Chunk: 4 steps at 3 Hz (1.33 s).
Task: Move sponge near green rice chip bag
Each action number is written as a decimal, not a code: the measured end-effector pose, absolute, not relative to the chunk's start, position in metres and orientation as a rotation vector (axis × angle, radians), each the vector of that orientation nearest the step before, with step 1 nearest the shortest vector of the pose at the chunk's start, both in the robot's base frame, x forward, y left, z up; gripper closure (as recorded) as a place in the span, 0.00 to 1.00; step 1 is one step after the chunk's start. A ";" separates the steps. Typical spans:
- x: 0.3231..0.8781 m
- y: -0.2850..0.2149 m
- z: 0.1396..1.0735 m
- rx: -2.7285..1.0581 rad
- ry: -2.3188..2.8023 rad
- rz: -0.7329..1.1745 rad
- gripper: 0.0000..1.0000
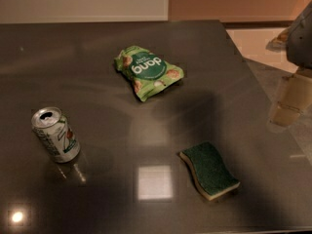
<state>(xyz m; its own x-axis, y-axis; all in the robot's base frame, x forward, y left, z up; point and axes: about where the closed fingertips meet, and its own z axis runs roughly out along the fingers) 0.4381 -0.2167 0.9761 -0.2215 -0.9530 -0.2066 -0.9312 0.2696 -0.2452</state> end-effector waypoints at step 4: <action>0.442 -0.168 0.936 -1.724 2.345 -0.009 0.00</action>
Offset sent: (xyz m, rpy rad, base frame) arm 0.0041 0.0048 -0.0073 -0.0192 0.0814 -0.0098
